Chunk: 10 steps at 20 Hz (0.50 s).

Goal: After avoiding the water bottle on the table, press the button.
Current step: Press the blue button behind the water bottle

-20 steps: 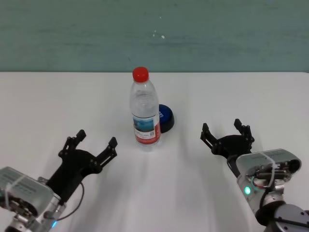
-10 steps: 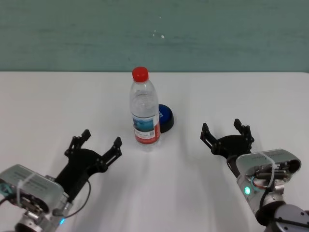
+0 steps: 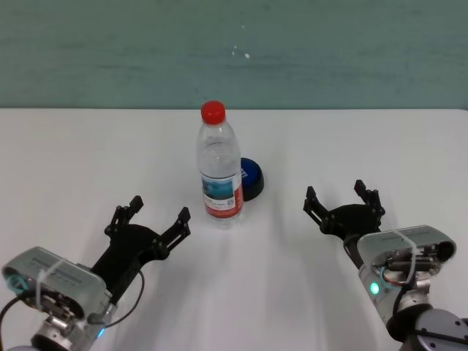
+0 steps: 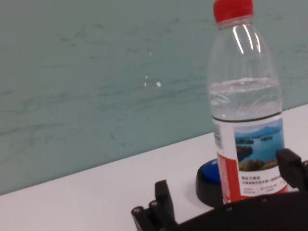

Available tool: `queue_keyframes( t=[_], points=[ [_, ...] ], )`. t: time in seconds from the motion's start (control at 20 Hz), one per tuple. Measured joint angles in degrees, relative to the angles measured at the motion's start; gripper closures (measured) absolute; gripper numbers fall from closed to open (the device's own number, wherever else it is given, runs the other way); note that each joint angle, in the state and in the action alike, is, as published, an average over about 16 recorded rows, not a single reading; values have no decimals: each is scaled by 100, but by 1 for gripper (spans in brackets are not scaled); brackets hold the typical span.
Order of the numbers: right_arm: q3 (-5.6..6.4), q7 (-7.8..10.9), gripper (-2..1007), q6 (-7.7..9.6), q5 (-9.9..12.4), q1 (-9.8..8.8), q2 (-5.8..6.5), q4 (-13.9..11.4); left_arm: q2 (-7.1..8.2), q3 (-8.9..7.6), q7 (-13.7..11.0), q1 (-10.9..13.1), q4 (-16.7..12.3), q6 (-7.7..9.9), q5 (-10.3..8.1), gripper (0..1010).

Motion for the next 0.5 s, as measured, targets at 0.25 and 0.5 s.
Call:
queue_keyframes(
  t=[0.25,0.5],
  points=[
    [0,0,1,0,0,0,0,0,-32,38,16,-36,46,-5,55,0],
    [0,0,1,0,0,0,0,0,-63,73,32,-69,88,-11,103,0]
  ],
)
